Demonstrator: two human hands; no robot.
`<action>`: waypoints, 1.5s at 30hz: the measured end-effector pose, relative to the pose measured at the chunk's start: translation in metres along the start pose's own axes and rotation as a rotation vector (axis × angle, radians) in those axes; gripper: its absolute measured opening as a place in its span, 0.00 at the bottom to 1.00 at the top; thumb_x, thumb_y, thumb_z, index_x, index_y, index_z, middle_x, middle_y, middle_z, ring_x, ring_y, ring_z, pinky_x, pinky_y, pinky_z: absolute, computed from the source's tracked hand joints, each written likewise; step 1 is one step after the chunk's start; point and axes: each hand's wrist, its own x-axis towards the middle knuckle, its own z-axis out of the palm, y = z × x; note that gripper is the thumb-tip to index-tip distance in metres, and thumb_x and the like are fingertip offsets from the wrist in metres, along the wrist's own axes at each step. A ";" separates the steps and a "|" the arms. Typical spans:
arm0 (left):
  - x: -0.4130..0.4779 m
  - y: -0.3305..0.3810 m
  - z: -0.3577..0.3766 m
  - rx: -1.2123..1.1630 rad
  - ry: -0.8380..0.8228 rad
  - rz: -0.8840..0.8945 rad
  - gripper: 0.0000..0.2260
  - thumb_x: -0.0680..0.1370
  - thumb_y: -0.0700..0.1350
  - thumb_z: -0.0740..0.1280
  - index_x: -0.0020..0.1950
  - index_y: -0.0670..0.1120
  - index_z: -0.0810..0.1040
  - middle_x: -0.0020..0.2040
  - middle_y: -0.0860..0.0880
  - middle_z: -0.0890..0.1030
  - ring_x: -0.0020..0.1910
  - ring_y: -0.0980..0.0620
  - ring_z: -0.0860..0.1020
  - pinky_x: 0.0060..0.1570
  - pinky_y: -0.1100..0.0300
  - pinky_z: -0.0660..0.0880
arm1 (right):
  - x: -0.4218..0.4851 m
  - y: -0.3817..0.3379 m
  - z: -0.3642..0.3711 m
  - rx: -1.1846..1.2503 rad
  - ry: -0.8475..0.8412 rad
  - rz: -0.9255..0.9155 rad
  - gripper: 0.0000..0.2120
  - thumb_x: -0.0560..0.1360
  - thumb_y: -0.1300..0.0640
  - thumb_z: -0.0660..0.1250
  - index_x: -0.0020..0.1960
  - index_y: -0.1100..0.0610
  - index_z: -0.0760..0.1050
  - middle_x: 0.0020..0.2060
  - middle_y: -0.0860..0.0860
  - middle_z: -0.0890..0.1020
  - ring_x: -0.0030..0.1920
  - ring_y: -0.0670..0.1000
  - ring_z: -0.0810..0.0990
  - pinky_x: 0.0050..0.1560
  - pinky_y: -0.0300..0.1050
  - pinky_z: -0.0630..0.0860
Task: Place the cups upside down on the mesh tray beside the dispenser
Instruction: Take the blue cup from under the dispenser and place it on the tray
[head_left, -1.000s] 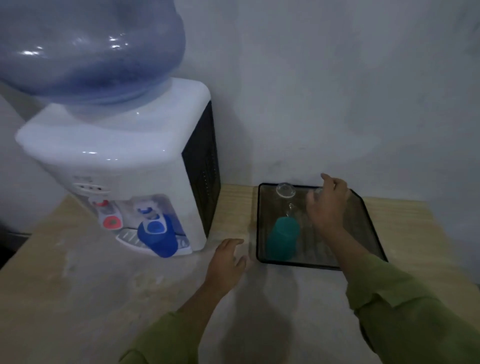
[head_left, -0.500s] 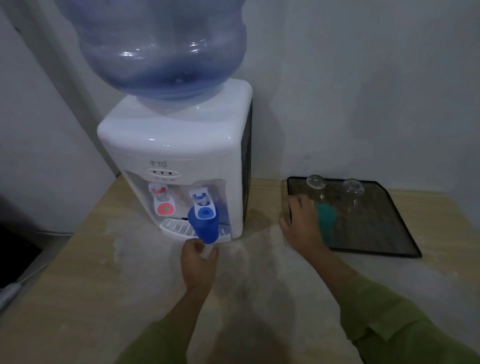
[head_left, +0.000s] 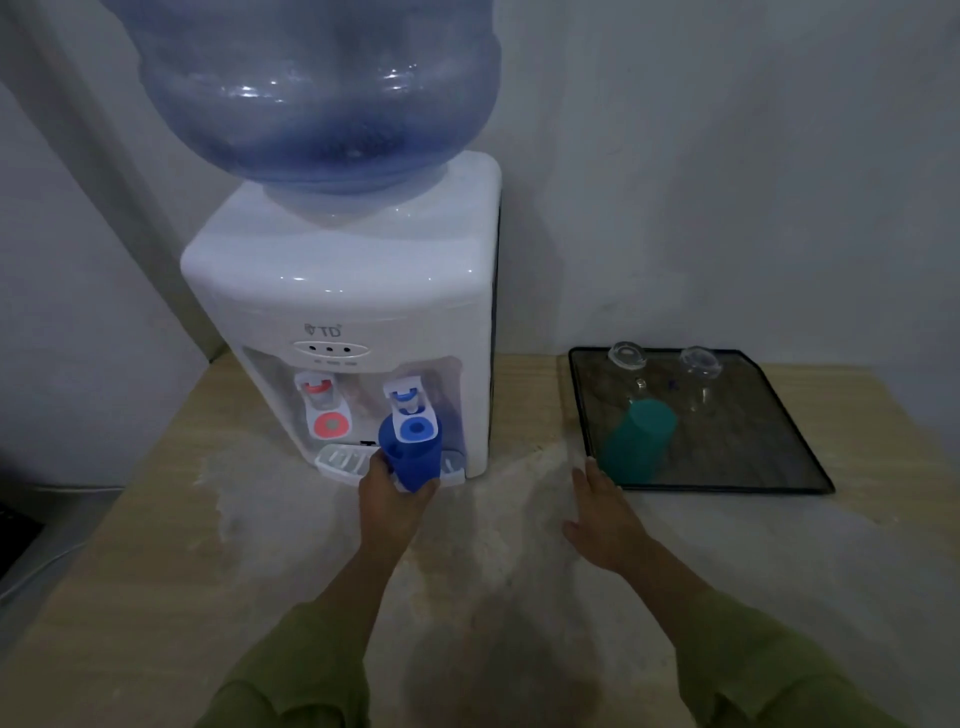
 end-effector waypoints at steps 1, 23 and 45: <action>0.001 -0.002 0.000 -0.003 -0.002 -0.002 0.25 0.68 0.39 0.75 0.62 0.40 0.70 0.52 0.51 0.75 0.51 0.52 0.73 0.50 0.59 0.69 | 0.000 0.000 0.001 -0.001 -0.004 0.003 0.37 0.78 0.50 0.60 0.77 0.61 0.42 0.77 0.61 0.42 0.78 0.58 0.45 0.78 0.52 0.47; -0.071 -0.009 0.029 -0.077 -0.068 -0.029 0.30 0.67 0.44 0.77 0.65 0.44 0.68 0.62 0.44 0.77 0.53 0.51 0.77 0.50 0.59 0.76 | -0.024 0.031 -0.015 0.120 0.165 -0.186 0.24 0.78 0.58 0.59 0.73 0.59 0.62 0.72 0.57 0.65 0.71 0.56 0.64 0.72 0.47 0.62; -0.104 0.149 0.173 -0.148 -0.102 0.216 0.21 0.71 0.49 0.73 0.61 0.50 0.72 0.55 0.52 0.78 0.51 0.55 0.79 0.45 0.64 0.75 | -0.033 0.268 -0.053 0.056 -0.058 0.172 0.29 0.80 0.44 0.52 0.77 0.50 0.47 0.78 0.55 0.43 0.77 0.60 0.42 0.74 0.64 0.51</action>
